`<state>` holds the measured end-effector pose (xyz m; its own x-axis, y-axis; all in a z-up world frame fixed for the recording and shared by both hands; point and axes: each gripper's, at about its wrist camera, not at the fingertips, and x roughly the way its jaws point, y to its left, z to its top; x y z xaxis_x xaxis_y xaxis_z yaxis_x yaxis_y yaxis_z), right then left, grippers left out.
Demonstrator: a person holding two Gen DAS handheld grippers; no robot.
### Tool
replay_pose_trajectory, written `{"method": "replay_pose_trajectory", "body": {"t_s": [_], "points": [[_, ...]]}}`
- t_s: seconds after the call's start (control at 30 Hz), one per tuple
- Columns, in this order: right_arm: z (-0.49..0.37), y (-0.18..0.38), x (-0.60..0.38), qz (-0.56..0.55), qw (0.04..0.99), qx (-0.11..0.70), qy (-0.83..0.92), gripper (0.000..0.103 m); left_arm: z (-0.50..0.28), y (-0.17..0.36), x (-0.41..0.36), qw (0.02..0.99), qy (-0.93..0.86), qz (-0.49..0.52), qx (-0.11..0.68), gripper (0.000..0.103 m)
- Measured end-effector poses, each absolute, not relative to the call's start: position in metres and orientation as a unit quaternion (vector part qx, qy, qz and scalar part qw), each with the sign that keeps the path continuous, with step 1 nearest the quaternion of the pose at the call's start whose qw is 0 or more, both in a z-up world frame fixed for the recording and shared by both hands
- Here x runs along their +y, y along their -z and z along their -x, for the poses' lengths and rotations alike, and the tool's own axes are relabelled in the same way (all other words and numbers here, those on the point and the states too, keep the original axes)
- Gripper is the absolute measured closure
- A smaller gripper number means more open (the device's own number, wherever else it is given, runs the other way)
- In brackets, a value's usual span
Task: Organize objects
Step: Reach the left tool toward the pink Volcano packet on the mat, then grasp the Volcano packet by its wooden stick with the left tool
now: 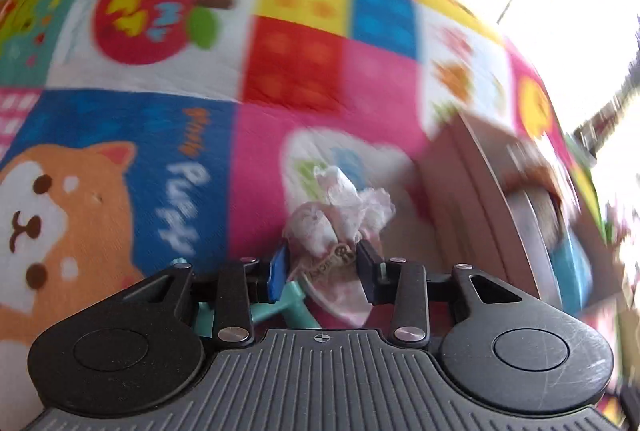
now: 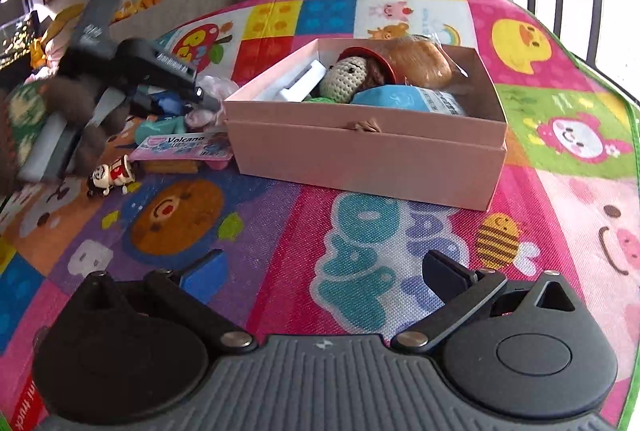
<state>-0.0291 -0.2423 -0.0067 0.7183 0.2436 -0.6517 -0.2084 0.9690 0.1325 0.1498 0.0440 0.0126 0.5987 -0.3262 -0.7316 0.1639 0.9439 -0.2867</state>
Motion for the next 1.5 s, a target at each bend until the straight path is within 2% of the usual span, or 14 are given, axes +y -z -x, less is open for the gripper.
{"method": "replay_pose_trajectory", "body": {"t_s": [0.07, 0.1, 0.3, 0.4, 0.5, 0.57, 0.77, 0.9, 0.93, 1.13, 1.23, 1.37, 1.5], "points": [[0.029, 0.007, -0.242, -0.026, 0.926, 0.357, -0.123, 0.000, -0.130, -0.012, 0.036, 0.882, 0.170, 0.085, 0.432, 0.064], [0.029, 0.007, -0.241, -0.026, 0.925, 0.357, -0.125, 0.000, -0.122, -0.012, 0.033, 0.877, 0.185, 0.080, 0.437, 0.068], [0.027, 0.008, -0.241, -0.026, 0.924, 0.363, -0.119, 0.000, -0.072, -0.016, 0.018, 0.851, 0.261, 0.052, 0.452, 0.067], [0.026, 0.009, -0.238, -0.018, 0.923, 0.369, -0.113, 0.000, -0.048, -0.034, 0.025, 0.879, 0.247, 0.055, 0.403, 0.067], [0.026, 0.010, -0.233, 0.000, 0.922, 0.372, -0.107, 0.000, -0.020, -0.058, 0.028, 0.914, 0.226, 0.013, 0.335, 0.067], [0.025, 0.011, -0.232, 0.003, 0.922, 0.372, -0.106, 0.000, -0.007, -0.066, 0.023, 0.907, 0.263, -0.022, 0.328, 0.067], [0.024, 0.011, -0.234, -0.001, 0.921, 0.375, -0.110, 0.000, 0.017, -0.046, -0.020, 0.872, 0.315, -0.136, 0.350, 0.066], [0.025, 0.011, -0.238, -0.011, 0.920, 0.373, -0.117, 0.000, 0.008, -0.031, -0.038, 0.863, 0.313, -0.170, 0.358, 0.065], [0.025, 0.010, -0.239, -0.014, 0.920, 0.372, -0.119, 0.000, 0.004, -0.029, -0.039, 0.863, 0.314, -0.171, 0.357, 0.063], [0.024, 0.008, -0.245, -0.022, 0.915, 0.378, -0.137, 0.000, -0.012, -0.029, -0.034, 0.857, 0.314, -0.142, 0.382, 0.063], [0.027, 0.005, -0.258, -0.035, 0.917, 0.379, -0.123, 0.000, -0.005, -0.030, -0.030, 0.850, 0.327, -0.128, 0.394, 0.063], [0.029, 0.006, -0.287, -0.065, 0.923, 0.370, -0.087, 0.000, 0.005, -0.027, -0.027, 0.836, 0.342, -0.056, 0.426, 0.063], [0.029, 0.007, -0.292, -0.081, 0.924, 0.365, -0.079, 0.000, 0.030, -0.023, -0.041, 0.846, 0.331, -0.052, 0.415, 0.061]]}}
